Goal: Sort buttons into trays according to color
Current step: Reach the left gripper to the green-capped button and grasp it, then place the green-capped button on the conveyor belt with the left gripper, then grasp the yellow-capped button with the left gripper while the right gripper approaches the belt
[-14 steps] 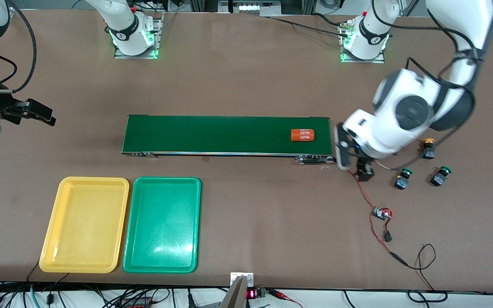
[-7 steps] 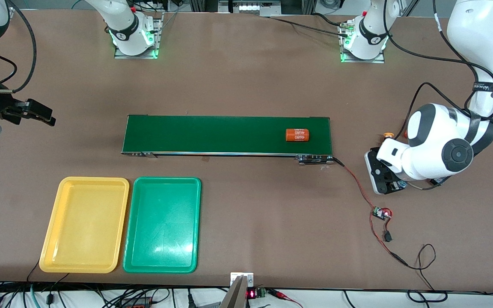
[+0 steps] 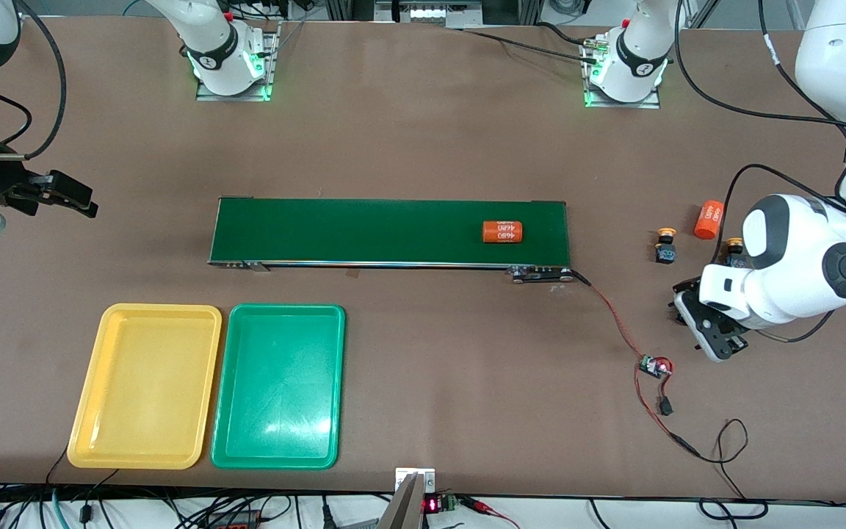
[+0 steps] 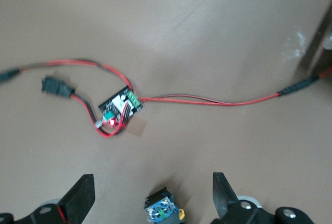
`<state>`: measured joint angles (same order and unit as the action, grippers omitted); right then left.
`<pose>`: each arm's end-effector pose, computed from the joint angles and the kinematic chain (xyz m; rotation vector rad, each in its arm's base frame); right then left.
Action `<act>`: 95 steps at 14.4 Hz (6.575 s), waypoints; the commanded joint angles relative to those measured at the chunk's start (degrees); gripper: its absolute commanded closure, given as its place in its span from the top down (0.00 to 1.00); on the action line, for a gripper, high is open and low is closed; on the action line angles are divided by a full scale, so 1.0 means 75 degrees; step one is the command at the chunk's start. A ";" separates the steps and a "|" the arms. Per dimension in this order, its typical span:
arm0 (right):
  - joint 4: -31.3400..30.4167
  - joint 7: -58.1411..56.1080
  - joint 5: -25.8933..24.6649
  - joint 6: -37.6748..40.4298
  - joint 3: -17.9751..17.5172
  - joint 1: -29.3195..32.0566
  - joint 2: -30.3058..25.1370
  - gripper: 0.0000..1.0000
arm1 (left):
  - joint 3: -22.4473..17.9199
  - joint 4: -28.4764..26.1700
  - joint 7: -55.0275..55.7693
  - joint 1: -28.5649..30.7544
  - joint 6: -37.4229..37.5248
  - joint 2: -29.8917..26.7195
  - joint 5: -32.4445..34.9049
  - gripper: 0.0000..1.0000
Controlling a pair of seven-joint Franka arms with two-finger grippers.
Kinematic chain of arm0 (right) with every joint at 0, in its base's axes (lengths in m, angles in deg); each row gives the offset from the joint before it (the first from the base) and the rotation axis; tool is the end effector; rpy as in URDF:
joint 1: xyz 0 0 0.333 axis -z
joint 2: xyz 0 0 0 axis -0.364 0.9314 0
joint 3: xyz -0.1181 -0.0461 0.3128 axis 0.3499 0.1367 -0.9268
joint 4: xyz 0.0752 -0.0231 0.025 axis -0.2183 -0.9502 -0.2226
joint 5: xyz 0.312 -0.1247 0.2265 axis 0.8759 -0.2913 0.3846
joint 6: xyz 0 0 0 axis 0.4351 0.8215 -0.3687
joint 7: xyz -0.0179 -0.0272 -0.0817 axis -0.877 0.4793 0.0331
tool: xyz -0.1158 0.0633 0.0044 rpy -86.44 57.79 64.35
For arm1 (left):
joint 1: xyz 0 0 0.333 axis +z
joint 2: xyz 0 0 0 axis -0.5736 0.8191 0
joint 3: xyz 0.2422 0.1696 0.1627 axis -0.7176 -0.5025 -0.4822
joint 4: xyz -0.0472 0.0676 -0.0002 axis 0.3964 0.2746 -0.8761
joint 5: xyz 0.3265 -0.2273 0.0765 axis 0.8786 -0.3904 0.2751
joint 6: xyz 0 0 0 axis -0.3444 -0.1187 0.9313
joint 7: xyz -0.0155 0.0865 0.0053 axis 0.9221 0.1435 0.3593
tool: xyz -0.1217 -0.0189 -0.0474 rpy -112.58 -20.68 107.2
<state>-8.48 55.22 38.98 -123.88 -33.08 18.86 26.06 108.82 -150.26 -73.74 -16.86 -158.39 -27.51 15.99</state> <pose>0.5980 -0.0038 0.5634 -3.1191 0.0644 -0.0021 0.7038 0.0209 0.2700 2.6920 -1.4507 0.0771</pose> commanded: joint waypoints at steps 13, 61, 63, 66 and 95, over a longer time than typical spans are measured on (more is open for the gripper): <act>0.0081 -0.0059 -0.0034 -0.0010 -0.0024 0.0003 0.0018 1.00 | -0.0676 0.0641 0.3586 0.0076 0.0658 0.1300 0.0366 1.00; 0.0057 -0.0258 -0.0210 0.1208 -0.0024 -0.0008 0.0265 1.00 | 0.2734 -0.0954 1.0827 -0.1130 0.2052 0.0187 0.0307 1.00; 0.0057 -0.0340 -0.0209 0.1325 -0.0071 -0.0066 0.0241 1.00 | 0.2722 -0.0744 1.0746 -0.0758 0.2134 0.0140 0.0295 1.00; -0.0036 -0.0340 -0.0139 0.1373 -0.0083 -0.0137 0.0007 1.00 | 0.2746 -0.0287 1.0104 -0.0030 0.2742 0.0140 0.0295 1.00; -0.3939 0.2672 0.0084 -0.2975 -0.0258 -0.2843 -0.0580 1.00 | 0.1480 -0.2008 0.7980 0.2011 0.1959 0.0386 0.1092 0.63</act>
<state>-39.21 74.00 39.09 -145.97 -35.38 -0.79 20.45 119.27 -163.80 -13.14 -2.30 -143.00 -24.08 22.88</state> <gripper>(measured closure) 0.000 0.057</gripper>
